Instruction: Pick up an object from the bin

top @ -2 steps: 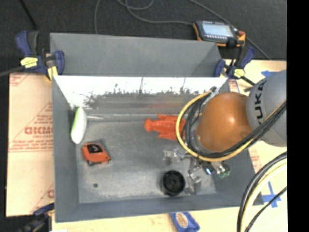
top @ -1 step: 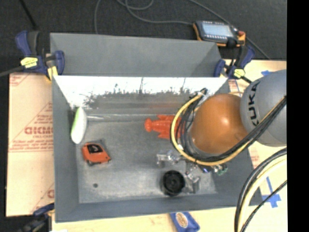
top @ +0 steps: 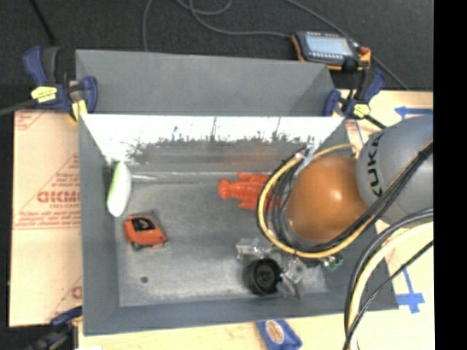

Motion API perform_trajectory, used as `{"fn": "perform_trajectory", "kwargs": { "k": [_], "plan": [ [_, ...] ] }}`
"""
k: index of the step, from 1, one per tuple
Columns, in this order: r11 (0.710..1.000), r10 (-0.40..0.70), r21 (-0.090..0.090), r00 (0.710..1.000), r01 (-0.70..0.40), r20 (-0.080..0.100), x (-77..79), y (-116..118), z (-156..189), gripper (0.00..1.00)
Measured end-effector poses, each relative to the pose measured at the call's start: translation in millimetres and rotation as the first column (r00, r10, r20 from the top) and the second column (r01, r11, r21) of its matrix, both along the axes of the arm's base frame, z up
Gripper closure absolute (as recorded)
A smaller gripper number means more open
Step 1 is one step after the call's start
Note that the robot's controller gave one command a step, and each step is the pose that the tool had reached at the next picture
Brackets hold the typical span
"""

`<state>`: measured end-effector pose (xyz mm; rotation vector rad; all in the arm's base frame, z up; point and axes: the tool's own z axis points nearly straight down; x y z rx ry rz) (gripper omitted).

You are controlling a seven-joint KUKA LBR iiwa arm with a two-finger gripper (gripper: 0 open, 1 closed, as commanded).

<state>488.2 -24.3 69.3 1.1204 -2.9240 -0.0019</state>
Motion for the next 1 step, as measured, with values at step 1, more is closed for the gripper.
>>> {"fn": "perform_trajectory", "kwargs": {
  "k": [1],
  "plan": [
    [0.981,0.195,0.001,0.981,-0.195,0.014,-6.0,5.7,4.2,1.0]
  ]
}}
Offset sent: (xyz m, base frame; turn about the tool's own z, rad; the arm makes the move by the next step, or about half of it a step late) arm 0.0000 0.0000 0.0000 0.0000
